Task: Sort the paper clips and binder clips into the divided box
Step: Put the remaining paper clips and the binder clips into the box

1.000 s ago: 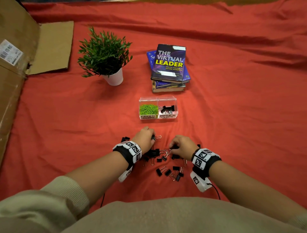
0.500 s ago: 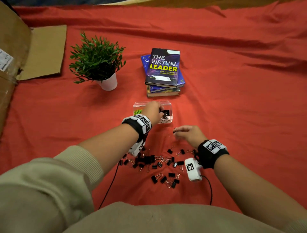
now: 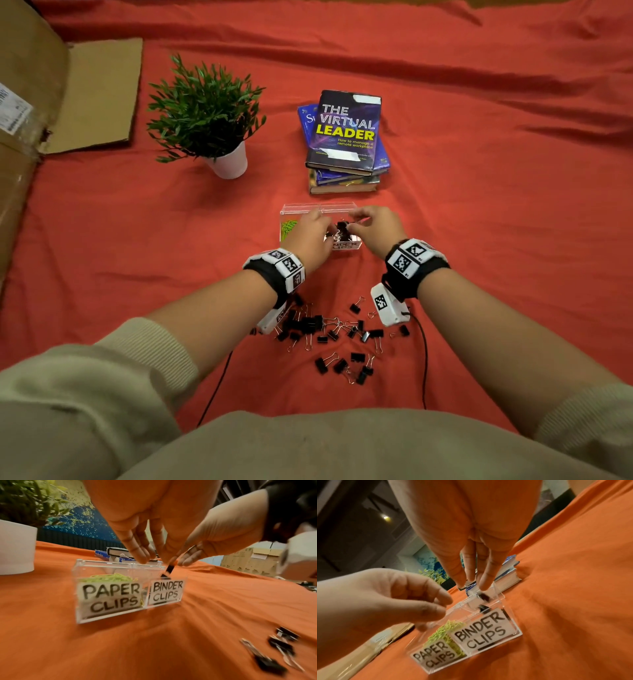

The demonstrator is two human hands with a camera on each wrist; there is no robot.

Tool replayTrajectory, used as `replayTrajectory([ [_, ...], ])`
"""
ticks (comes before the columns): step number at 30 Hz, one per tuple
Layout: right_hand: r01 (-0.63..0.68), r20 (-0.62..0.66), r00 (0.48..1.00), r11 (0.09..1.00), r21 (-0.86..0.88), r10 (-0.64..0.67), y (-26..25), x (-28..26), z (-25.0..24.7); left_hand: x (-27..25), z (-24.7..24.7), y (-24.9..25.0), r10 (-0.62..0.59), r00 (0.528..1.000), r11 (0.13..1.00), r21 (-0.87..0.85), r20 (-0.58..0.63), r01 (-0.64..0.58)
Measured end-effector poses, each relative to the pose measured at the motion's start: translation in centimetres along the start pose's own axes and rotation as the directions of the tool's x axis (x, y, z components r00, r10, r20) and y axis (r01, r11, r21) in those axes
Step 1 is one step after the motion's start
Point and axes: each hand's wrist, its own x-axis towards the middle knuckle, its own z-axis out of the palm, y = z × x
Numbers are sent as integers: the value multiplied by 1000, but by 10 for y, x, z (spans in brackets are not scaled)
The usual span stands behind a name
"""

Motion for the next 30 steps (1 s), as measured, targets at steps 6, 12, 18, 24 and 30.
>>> replayTrajectory([
  [6, 217, 338, 935, 929, -299, -109, 21, -45, 14, -64, 11, -20, 50, 908, 988, 112, 415, -106],
  [12, 426, 564, 822, 746, -511, -83, 52, -83, 38, -95, 33, -23, 79, 835, 954, 200, 544, -221],
  [18, 426, 515, 845, 760, -490, -141, 59, -93, 41, -104, 40, -25, 120, 888, 944, 225, 444, -240],
  [24, 412, 537, 840, 738, -535, -80, 55, -121, 44, -115, 30, -28, 94, 934, 953, 240, 345, -184],
  [30, 408, 503, 859, 722, -559, -95, 56, -136, 60, -131, 39, -28, 25, 925, 948, 284, 379, -141],
])
